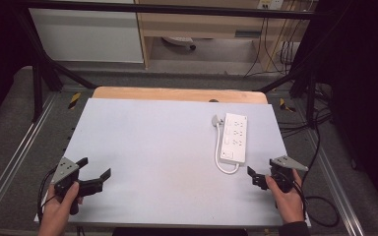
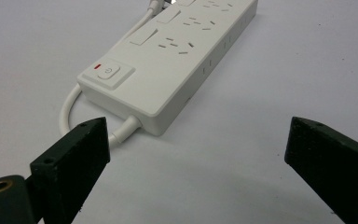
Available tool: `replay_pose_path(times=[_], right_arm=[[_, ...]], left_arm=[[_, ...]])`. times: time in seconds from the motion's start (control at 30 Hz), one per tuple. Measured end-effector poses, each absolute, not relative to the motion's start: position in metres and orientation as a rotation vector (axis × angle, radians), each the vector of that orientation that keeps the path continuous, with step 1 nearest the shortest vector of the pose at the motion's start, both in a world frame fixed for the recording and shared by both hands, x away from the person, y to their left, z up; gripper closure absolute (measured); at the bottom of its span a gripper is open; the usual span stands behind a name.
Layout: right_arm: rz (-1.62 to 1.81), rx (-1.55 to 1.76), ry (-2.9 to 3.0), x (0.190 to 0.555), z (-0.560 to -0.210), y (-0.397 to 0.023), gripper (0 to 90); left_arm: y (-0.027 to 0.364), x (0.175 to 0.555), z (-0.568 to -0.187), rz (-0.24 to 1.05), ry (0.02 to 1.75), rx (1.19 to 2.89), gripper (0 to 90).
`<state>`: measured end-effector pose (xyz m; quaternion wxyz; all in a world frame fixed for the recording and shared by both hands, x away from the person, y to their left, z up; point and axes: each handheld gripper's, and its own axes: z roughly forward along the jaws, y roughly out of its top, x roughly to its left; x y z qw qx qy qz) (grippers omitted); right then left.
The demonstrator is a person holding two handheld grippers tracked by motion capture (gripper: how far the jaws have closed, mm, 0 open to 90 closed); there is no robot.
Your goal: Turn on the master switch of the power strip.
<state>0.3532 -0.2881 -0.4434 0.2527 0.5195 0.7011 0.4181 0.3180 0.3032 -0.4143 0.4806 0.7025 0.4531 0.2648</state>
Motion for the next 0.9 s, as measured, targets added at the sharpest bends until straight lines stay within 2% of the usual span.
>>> replay_pose_path(times=[0.9], right_arm=[[1.200, 1.351, 1.873, 0.347, -0.429, -0.285, 4.7]], left_arm=[[0.303, 0.318, -0.415, 0.630, 1.106, 1.718, 5.7]])
